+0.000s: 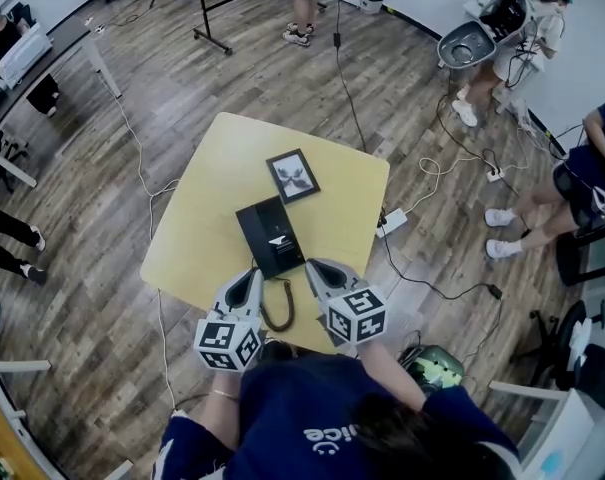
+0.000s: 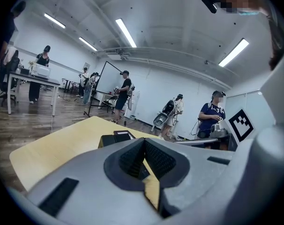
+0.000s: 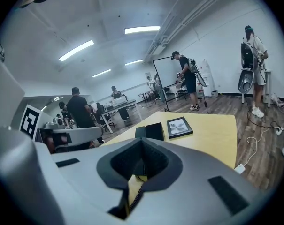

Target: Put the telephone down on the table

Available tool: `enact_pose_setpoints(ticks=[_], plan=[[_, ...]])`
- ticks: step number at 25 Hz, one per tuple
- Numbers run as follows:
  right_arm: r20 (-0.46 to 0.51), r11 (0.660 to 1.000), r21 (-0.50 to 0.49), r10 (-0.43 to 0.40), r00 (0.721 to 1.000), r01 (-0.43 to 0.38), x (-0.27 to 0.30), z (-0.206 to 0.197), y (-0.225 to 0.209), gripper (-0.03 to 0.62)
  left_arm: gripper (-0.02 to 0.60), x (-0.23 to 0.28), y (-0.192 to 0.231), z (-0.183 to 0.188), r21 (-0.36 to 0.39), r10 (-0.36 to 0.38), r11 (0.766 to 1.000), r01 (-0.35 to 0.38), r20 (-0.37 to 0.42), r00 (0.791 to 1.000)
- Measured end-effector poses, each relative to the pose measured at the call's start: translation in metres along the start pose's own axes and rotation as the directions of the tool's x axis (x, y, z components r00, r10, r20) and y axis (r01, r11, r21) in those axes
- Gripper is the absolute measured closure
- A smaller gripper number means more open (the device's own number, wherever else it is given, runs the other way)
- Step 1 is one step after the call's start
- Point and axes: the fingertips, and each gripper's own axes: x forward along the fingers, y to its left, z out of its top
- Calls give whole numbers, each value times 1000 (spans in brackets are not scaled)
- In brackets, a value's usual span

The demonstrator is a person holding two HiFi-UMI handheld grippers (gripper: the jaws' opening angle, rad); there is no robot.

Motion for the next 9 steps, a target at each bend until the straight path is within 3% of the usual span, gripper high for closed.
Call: enact_pose_setpoints(ticks=[9], plan=[[-3,1000,-14,-12,1000,12,3,0,0,586,577,-1,4,-1,4,8,1000,-8,-7,1000]])
